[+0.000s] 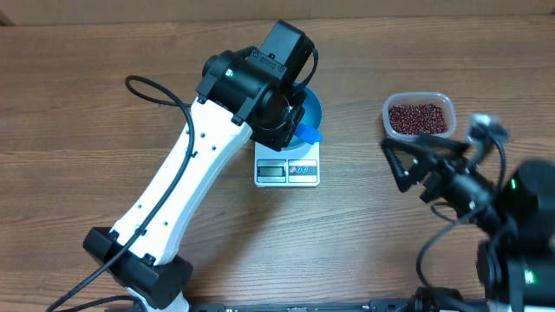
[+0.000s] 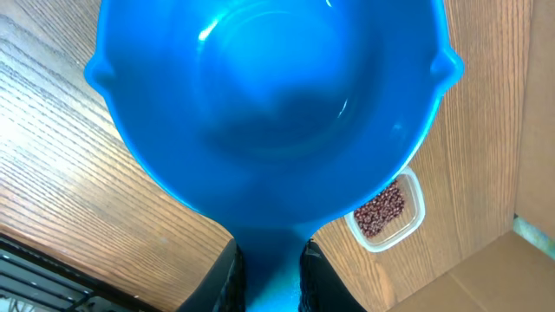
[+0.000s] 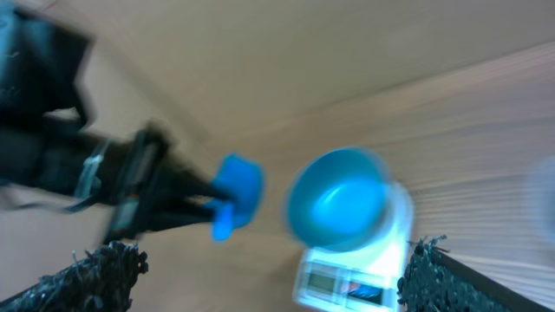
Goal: Scoop item into bowl and weigh 150g on scale
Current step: 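Carry the scoop over the bowl toward the right arm, then grasp the scoop handle with the right gripper from the left gripper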
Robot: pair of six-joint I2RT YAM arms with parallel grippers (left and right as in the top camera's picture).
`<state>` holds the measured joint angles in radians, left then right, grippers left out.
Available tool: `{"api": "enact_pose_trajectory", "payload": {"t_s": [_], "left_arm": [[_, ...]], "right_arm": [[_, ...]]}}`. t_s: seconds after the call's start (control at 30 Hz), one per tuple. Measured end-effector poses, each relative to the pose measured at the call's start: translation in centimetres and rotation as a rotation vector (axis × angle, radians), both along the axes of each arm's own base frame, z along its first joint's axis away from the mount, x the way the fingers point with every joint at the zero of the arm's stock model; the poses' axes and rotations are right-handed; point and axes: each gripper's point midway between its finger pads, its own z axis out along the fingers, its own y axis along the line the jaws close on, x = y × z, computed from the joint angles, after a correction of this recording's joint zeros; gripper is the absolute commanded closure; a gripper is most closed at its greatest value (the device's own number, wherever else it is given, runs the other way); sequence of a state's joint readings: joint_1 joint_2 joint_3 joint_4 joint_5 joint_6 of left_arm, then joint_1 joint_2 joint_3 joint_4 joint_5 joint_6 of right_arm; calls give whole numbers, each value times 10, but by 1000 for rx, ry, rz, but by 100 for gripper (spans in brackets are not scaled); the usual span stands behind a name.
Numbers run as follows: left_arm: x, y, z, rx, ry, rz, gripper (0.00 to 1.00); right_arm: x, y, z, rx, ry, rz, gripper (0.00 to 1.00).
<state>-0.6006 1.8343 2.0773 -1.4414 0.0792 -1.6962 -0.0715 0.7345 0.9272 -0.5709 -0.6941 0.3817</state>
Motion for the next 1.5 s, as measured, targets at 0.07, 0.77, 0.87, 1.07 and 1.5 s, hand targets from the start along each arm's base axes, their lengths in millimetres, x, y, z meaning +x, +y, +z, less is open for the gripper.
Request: {"api": "enact_pose_trajectory", "payload": {"t_s": [0.07, 0.77, 0.87, 1.07, 1.5], "left_arm": [[0, 0, 0, -1, 2, 7, 96], [-11, -15, 0, -30, 30, 61, 96], [-11, -16, 0, -32, 32, 67, 96], [-11, -16, 0, -35, 35, 74, 96], [-24, -31, 1, -59, 56, 57, 96]], "right_arm": [[4, 16, -4, 55, 39, 127, 0], [30, 70, -57, 322, 442, 434, 9], [26, 81, -57, 302, 429, 461, 9], [20, 99, -61, 261, 429, 485, 19], [22, 110, -69, 206, 423, 453, 36]]}}
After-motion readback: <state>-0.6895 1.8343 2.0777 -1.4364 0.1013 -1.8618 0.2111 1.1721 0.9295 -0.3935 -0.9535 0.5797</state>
